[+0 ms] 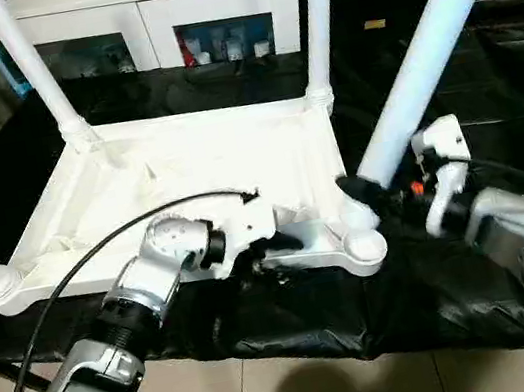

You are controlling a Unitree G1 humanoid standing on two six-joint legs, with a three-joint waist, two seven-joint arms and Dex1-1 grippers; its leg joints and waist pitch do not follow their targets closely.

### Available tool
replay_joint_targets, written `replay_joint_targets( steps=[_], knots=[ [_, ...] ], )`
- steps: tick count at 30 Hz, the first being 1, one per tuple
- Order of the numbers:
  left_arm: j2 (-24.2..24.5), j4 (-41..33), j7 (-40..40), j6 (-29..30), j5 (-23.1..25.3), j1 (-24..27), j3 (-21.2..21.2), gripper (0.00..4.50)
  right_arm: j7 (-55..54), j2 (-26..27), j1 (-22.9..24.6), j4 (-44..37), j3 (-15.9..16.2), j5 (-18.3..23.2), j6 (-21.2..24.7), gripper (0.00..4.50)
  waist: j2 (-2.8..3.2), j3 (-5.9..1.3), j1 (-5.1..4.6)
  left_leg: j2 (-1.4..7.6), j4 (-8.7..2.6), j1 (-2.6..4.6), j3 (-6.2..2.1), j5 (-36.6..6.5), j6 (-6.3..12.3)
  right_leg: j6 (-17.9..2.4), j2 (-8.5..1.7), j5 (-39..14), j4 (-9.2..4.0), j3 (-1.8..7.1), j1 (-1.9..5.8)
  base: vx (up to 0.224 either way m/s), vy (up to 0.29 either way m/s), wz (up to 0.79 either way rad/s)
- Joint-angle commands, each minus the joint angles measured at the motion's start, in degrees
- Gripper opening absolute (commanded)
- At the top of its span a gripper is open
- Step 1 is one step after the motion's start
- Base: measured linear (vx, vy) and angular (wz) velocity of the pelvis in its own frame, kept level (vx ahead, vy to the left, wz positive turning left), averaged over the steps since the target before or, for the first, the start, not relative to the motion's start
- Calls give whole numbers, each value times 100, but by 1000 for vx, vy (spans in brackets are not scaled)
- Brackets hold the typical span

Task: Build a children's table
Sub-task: Pick table leg, then insert table leg to table base

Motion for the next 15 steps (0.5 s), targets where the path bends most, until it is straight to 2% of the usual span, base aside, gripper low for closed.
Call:
replay_joint_targets(
  steps=[1,4,5,8,11,15],
  knots=[
    [10,169,28,-176,115,-161,23,178,100,-81,-4,-127,80,-49,6,190,-57,-520,-9,195,-451,167,-125,-1420,-89,-1140,-310,-1504,-429,230,281,0,0,0],
    [-10,281,-40,-210,82,-186,54,166,98,-83,-7,-65,109,-114,-40,190,-60,-517,-8,198,-448,168,-121,-1426,-72,-1173,-312,-1506,-428,232,279,0,0,0],
    [-23,331,-81,-217,54,-192,81,138,91,-76,-12,-41,109,-126,-46,190,-69,-518,-14,196,-445,160,-121,-1402,-64,-1178,-312,-1485,-423,234,287,0,0,0],
    [-74,509,-202,-339,62,-224,170,130,116,-66,-16,-56,79,-65,27,190,-74,-514,-5,199,-443,162,-118,-1387,-41,-1193,-319,-1526,-432,235,283,0,0,0],
    [-92,626,-234,-433,122,-258,153,93,136,-77,-23,-22,92,-73,17,190,-72,-514,-3,207,-447,164,-124,-1395,-37,-1197,-320,-1522,-426,234,283,0,0,0],
    [-137,829,-270,-537,138,-330,141,76,168,-95,-24,-24,114,-66,41,190,-73,-519,-1,203,-444,164,-125,-1396,-39,-1194,-323,-1519,-429,234,288,0,0,0]
  ],
)
